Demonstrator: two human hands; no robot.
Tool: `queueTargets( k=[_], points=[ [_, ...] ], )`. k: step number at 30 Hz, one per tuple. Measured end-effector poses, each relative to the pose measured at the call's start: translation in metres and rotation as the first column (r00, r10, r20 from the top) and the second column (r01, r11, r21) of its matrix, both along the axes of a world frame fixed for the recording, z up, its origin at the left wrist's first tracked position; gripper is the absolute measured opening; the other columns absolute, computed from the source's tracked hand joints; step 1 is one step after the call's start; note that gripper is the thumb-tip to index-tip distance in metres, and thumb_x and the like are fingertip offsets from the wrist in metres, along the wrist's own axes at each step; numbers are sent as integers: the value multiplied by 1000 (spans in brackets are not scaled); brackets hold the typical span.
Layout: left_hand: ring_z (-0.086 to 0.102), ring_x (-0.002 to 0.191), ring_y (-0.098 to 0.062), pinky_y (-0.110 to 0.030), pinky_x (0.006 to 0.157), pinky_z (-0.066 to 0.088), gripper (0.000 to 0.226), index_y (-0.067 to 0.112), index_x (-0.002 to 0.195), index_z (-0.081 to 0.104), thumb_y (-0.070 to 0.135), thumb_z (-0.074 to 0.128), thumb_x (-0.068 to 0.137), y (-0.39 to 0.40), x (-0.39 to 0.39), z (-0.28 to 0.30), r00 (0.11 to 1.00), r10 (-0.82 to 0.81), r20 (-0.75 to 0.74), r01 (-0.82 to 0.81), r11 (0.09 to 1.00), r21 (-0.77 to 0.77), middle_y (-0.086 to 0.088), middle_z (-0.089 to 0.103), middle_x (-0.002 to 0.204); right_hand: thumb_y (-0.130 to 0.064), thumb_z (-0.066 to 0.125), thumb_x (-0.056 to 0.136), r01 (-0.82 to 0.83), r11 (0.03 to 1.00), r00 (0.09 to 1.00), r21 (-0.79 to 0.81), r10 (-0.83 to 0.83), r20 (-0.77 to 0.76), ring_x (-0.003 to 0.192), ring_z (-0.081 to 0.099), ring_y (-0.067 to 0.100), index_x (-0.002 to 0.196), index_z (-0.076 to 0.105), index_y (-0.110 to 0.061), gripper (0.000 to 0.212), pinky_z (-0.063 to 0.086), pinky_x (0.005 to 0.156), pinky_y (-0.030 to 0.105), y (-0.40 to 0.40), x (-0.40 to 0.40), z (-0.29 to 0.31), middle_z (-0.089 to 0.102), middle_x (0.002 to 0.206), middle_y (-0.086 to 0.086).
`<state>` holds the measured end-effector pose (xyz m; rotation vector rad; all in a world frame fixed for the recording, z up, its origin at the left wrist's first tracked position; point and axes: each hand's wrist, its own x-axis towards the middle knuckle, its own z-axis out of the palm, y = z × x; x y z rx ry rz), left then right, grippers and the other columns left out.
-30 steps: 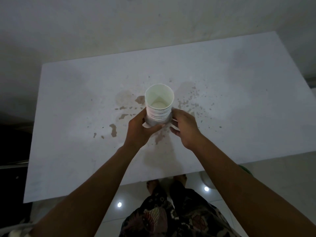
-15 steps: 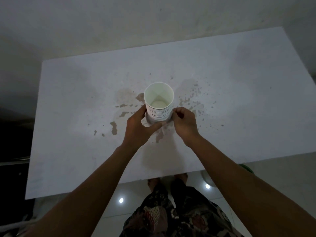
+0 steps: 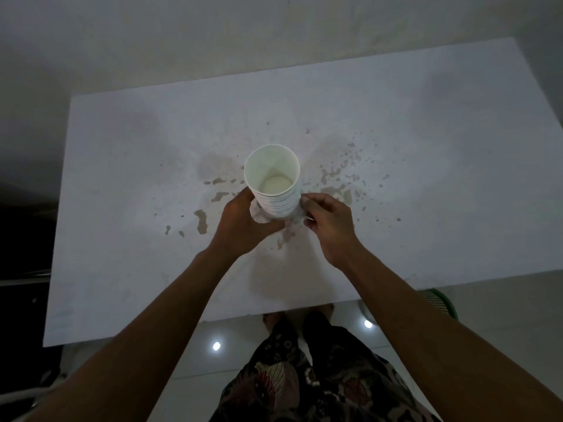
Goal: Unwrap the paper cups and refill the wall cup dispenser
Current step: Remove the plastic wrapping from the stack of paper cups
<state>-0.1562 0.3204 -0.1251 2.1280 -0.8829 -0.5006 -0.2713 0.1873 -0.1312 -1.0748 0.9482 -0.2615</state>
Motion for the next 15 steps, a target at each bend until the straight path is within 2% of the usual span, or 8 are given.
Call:
queueTargets(
  k=[3,6,8,10,12,13,15],
  points=[
    [62,106,-3,-5,90,45,73,11,126,62,47,87,68,1,-2,2,999,32,1,-32,997,-70,1,69,122,-10,64,93,-73,981,996,-178,61,-68,77,67,6,93,71,-19,10,52,67,16,-1,6,-4,73,90,2],
    [64,104,-1,-5,85,47,74,11,129,60,39,90,67,-2,-8,2,990,122,-74,-130,985,-111,8,68,118,-9,61,92,-156,904,984,-398,109,-139,77,67,9,97,62,-34,25,55,68,19,-6,9,-12,71,88,-1],
    [63,105,-2,-4,85,46,75,10,131,59,35,90,67,-4,-9,0,989,123,-80,-132,985,-108,9,66,119,-7,59,91,-245,835,966,-493,168,-196,73,65,2,99,60,-35,29,50,63,10,-7,10,-16,68,83,-7],
    [63,109,-7,-4,86,46,75,10,132,58,34,90,68,-4,-7,-5,990,109,-86,-116,989,-88,8,66,121,-6,56,92,-302,810,948,-503,198,-249,70,61,-4,102,60,-31,27,43,59,3,-6,14,-16,64,81,-10],
    [63,113,-13,-3,88,45,74,9,133,58,34,89,70,-1,-6,-13,991,99,-86,-104,993,-56,5,66,125,-9,53,95,-314,822,941,-475,202,-273,77,59,-6,110,65,-27,26,42,62,1,-6,16,-14,63,88,-15],
    [63,114,-14,-2,88,44,73,10,134,58,34,87,71,2,-6,-18,991,101,-92,-105,994,-42,4,66,127,-12,52,97,-275,859,954,-432,186,-237,83,60,-5,113,67,-26,25,43,67,3,-6,15,-14,65,95,-16],
    [62,112,-13,-1,85,43,70,12,134,57,32,86,73,4,-9,-22,986,123,-115,-125,992,-13,2,65,128,-22,52,100,-160,968,983,-191,138,-123,95,64,2,114,68,-29,22,53,76,15,-6,11,-12,68,110,-10]
  ],
)
